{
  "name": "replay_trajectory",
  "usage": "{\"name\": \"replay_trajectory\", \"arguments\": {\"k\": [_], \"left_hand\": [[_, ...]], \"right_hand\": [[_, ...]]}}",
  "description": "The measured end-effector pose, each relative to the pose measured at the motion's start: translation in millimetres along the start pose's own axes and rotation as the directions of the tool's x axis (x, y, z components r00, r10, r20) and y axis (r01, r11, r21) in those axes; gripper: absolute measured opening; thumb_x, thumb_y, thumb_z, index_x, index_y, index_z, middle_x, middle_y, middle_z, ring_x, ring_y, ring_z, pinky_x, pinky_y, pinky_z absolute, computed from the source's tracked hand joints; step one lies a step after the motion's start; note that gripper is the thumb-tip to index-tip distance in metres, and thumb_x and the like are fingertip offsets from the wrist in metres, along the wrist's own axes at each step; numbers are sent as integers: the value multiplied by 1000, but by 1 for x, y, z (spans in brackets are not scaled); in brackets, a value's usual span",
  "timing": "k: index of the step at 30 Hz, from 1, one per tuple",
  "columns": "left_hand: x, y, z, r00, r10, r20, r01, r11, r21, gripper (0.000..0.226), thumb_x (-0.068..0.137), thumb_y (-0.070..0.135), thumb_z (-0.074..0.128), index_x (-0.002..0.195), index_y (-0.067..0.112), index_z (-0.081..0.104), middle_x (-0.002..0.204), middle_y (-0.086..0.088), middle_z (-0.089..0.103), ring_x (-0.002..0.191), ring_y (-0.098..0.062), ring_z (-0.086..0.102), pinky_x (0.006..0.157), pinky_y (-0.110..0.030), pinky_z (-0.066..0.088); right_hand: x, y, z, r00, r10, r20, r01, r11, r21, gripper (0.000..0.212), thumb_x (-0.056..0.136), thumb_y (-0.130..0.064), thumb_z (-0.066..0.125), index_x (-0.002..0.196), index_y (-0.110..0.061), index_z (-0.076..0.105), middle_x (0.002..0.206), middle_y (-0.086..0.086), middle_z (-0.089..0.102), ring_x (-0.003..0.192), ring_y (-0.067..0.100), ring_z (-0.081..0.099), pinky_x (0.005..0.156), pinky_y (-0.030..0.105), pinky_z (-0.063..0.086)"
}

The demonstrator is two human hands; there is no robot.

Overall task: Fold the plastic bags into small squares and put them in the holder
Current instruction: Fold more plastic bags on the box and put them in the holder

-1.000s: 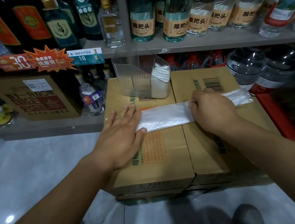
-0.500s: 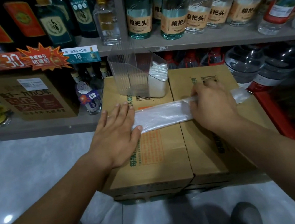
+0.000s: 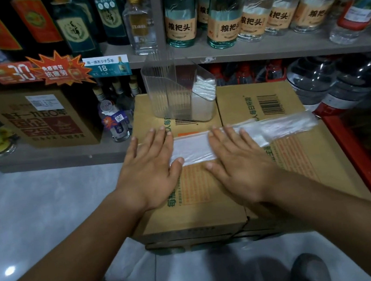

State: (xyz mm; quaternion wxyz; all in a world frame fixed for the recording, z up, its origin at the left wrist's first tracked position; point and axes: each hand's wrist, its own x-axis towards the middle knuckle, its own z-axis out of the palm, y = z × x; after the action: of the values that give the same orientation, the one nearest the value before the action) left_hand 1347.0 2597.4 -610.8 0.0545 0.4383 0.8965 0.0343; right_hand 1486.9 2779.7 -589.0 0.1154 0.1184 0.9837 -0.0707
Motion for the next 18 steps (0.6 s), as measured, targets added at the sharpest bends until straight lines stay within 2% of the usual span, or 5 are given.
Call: {"name": "replay_trajectory", "arguments": {"k": [4,7,11,16,18], "left_hand": [[0,-1,0,1000,-2,9,2,1000,-11,81,91,62,-6,162,23,-6,169,4,-14,154,-12,-17,125,-49,-7],[-2,-4,0,1000,17,-14,-18,997,-80,80,94,65,6,163,24,2,171,4,-2,156,-12,-8,126,-46,-5],[-16,-8,-5,995,20,-99,-42,974,-222,76,93,67,30,156,26,24,160,2,28,148,-16,18,124,-44,12],[-51,-16,-21,997,19,-71,-36,967,-251,74,86,69,37,151,33,32,154,8,38,141,-16,28,111,-42,25],[-65,-21,-25,998,32,-58,-47,960,-277,80,81,76,39,150,35,34,151,10,40,138,-15,30,107,-40,28]], "right_hand": [[-10,21,-2,994,112,4,-112,993,37,75,99,-62,4,159,-22,-17,165,-4,-25,150,14,-28,124,40,-15],[-11,20,-2,994,112,-15,-111,993,48,73,101,-61,8,160,-22,-14,166,-3,-21,151,14,-24,124,40,-13],[-17,20,-7,995,96,-31,-94,993,68,73,102,-62,14,162,-23,-4,169,-4,-10,155,15,-13,124,44,-13],[-32,19,-15,994,102,-43,-100,994,52,72,100,-65,19,159,-25,17,170,-2,1,156,17,-4,124,46,-11],[-37,15,-18,990,111,-91,-109,993,35,69,98,-65,29,155,-27,26,170,1,-1,156,20,-5,125,47,-6]]}}
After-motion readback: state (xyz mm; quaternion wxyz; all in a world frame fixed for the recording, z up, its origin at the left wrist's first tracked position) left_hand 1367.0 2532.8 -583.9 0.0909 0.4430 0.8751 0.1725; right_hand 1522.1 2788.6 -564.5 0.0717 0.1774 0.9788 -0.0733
